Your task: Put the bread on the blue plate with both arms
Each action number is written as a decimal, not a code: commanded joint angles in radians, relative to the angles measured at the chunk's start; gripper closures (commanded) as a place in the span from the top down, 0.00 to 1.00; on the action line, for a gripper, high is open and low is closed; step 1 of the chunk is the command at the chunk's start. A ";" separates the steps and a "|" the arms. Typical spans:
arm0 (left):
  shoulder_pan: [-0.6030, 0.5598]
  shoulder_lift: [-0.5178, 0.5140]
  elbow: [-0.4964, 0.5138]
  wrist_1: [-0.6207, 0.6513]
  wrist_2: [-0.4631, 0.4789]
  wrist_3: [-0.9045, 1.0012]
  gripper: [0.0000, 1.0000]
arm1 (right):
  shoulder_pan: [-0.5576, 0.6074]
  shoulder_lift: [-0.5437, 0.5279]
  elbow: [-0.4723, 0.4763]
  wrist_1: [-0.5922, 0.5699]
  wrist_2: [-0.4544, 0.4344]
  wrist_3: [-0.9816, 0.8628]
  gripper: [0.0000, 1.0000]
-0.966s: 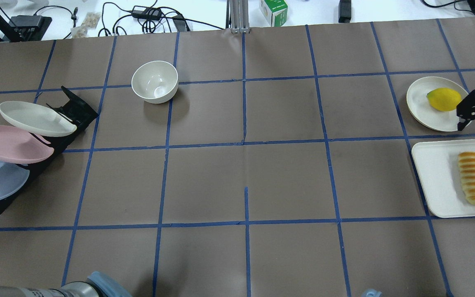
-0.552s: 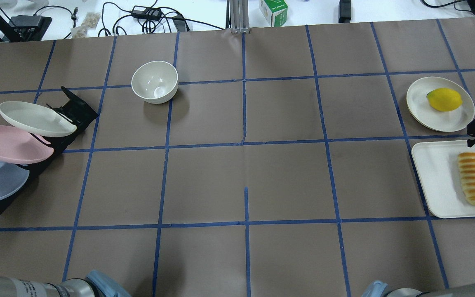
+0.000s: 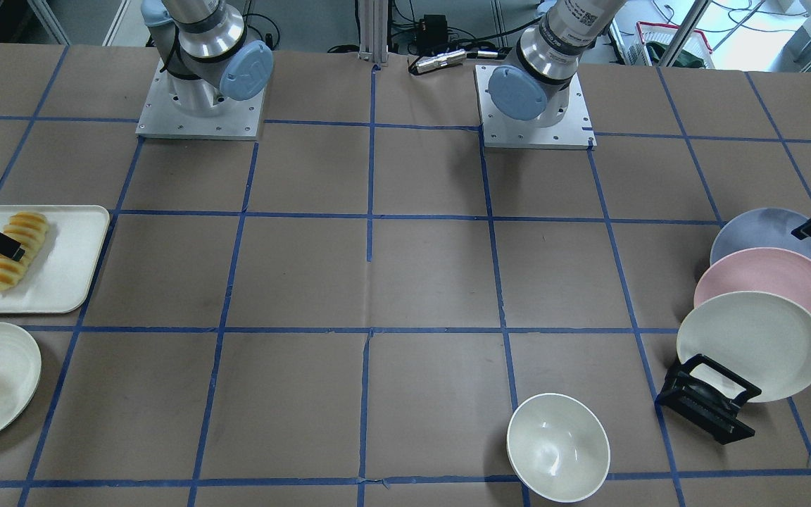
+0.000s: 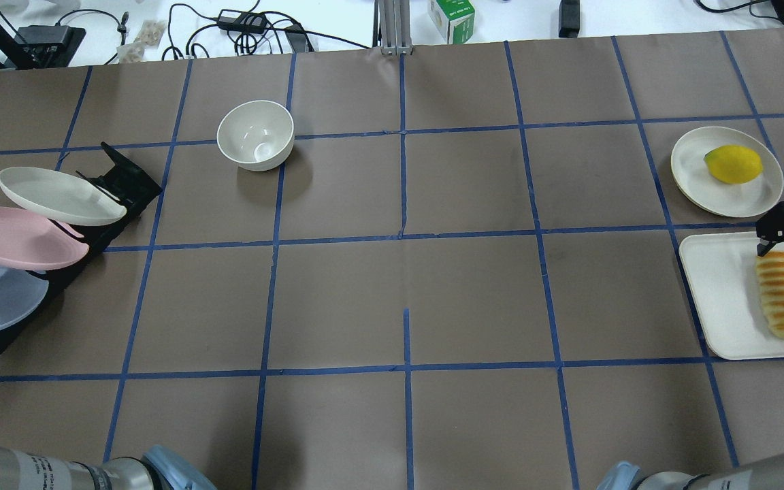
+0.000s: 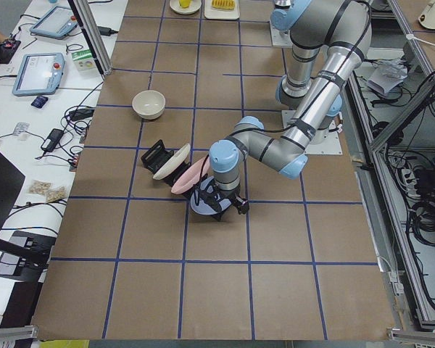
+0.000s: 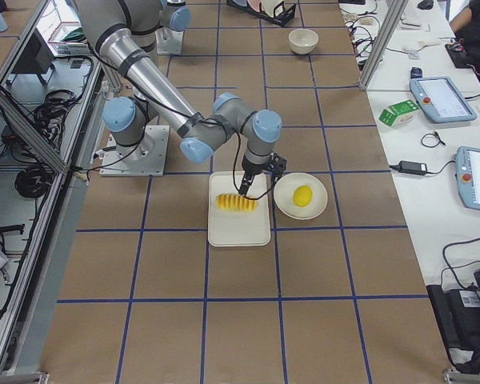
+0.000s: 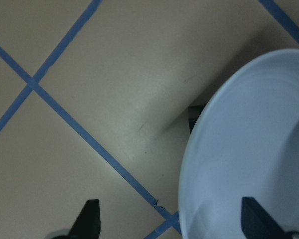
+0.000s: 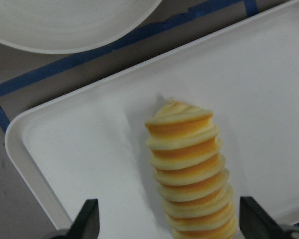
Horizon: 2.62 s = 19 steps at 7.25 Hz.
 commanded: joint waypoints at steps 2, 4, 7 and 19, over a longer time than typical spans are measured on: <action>-0.003 -0.043 0.009 0.042 -0.001 0.012 0.72 | -0.046 0.060 0.011 -0.018 0.004 -0.025 1.00; -0.008 -0.028 0.006 0.020 0.005 0.015 0.17 | -0.048 0.091 0.012 -0.018 -0.007 -0.079 1.00; -0.018 -0.011 0.009 -0.011 0.004 0.018 0.00 | -0.048 0.117 0.012 -0.031 -0.094 -0.108 1.00; -0.041 0.012 0.069 -0.128 0.004 0.030 0.37 | 0.094 -0.042 -0.079 0.084 0.008 -0.141 0.00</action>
